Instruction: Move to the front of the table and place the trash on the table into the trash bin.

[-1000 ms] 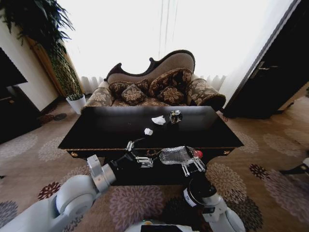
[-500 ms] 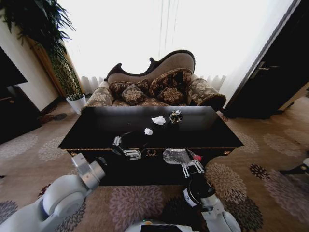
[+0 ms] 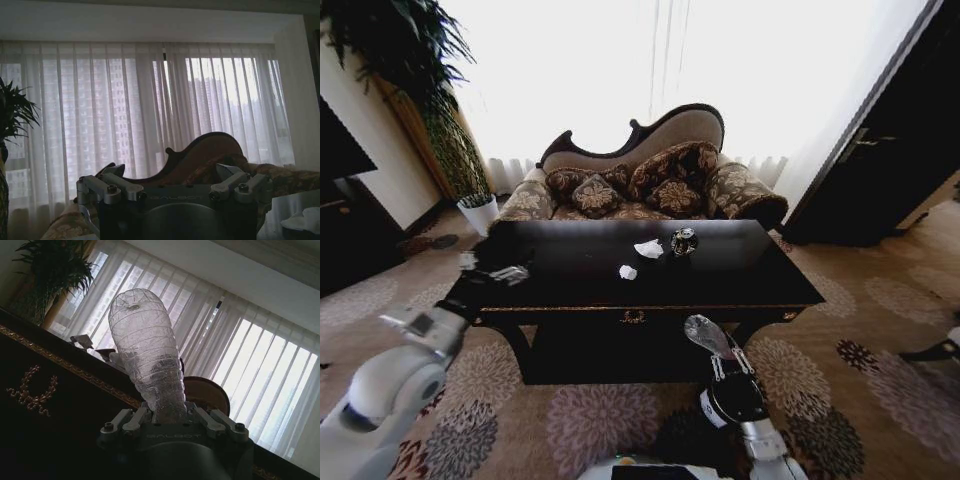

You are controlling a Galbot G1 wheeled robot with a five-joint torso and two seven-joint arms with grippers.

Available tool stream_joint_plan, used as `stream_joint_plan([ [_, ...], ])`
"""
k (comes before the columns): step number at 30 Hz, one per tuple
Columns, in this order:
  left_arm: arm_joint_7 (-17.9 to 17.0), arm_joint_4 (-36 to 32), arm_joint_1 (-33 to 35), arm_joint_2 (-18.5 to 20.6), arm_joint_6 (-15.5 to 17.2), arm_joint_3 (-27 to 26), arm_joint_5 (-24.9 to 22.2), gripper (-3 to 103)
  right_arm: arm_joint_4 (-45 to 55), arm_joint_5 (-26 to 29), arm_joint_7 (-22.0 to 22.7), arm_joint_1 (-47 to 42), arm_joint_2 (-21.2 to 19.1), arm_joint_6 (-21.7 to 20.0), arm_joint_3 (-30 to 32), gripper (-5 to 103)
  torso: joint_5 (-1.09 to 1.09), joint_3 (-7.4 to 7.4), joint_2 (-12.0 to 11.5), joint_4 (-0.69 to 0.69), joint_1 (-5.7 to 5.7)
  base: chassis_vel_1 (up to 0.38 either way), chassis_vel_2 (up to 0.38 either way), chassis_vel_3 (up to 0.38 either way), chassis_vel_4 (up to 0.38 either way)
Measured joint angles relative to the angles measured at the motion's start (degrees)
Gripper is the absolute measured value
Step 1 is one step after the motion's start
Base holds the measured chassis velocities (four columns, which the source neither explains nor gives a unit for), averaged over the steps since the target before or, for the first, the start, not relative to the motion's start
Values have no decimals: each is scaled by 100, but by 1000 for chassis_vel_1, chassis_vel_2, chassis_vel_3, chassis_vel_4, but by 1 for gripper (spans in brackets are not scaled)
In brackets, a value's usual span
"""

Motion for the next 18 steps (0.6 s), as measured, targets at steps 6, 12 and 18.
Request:
stream_joint_plan([
  [6, 119, 231, 178, -370, -191, -397, -169, 100, -345, 904, -181, 43, -71, -247, -176, 27, 0, 0, -1, 0, 0, 0, 0, 0, 0],
  [12, 181, 475, 324, -628, -295, -553, -169, 100, -625, 1659, -295, 97, -101, -470, -286, 27, 0, 0, -1, 1, 0, 0, 0, 0, 0],
  [18, 189, 739, 364, -784, -292, -403, -155, 100, -988, 1996, -360, 281, -114, -670, -371, 26, 0, 0, -1, -1, 0, 0, 0, 0, 0],
])
